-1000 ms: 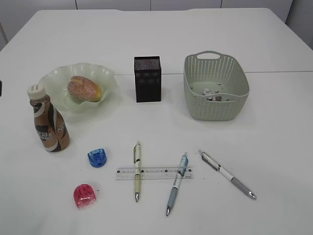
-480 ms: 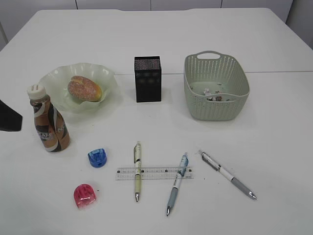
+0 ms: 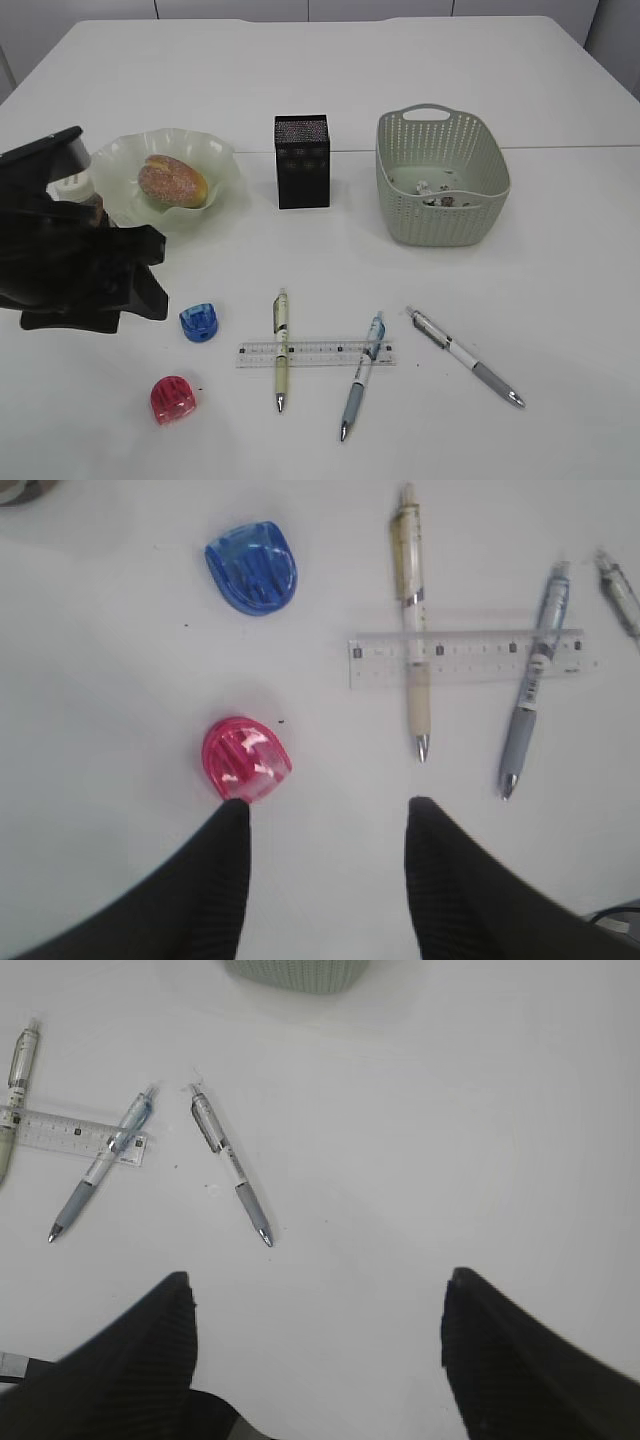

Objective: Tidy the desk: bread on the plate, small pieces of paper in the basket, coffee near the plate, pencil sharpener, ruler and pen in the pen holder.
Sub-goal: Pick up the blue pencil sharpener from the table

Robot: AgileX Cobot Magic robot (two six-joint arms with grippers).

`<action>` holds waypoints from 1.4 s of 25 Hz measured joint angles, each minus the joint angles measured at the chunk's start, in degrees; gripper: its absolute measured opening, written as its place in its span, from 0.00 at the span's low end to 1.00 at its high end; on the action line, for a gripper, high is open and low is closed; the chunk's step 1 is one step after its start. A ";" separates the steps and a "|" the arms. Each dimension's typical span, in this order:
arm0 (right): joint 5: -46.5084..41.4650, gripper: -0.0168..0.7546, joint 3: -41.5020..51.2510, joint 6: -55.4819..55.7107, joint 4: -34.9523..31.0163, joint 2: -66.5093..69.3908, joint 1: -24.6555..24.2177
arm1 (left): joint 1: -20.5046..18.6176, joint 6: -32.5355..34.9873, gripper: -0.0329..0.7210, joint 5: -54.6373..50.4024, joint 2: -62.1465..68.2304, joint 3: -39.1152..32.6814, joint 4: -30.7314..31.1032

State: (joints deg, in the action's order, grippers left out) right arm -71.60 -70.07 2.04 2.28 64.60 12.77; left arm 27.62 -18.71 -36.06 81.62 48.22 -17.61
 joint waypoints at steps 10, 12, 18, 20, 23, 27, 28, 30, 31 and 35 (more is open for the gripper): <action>0.00 0.75 0.00 2.67 -2.28 0.00 0.00 | 0.10 -4.17 0.59 1.52 14.73 11.85 1.35; 0.00 0.75 0.00 2.80 -2.28 0.00 0.00 | 0.10 -5.95 0.60 -0.30 16.63 14.74 3.47; 0.00 0.75 0.00 3.02 -3.48 0.00 0.00 | 0.10 -11.41 0.60 -11.45 18.42 21.43 11.63; 0.00 0.75 0.00 3.02 -3.53 0.00 0.00 | 0.10 -11.77 0.60 -14.13 18.42 22.42 12.20; 0.00 0.75 0.00 3.02 -3.53 0.00 0.00 | 0.10 -11.91 0.60 -17.02 18.46 22.55 12.32; 0.00 0.75 0.00 3.02 -3.62 0.00 0.00 | 0.10 -12.14 0.60 -19.12 18.55 22.55 11.16; 0.00 0.75 0.00 3.02 -3.73 0.00 0.00 | 0.10 -12.14 0.60 -19.62 18.55 22.64 11.16; 0.00 0.75 0.00 3.02 -3.73 0.00 0.00 | 0.10 -12.14 0.60 -19.73 18.55 22.64 10.34; 0.00 0.75 0.00 3.02 -3.73 0.00 0.00 | 0.10 -12.14 0.60 -19.63 18.55 22.64 10.08; 0.00 0.75 0.00 3.02 -3.73 0.00 0.00 | 0.10 -12.26 0.60 -18.12 18.81 22.64 9.83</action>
State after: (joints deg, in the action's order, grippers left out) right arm -71.60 -70.07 5.07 -1.45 64.60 12.77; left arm 27.71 -30.97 -54.18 100.43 70.85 -7.78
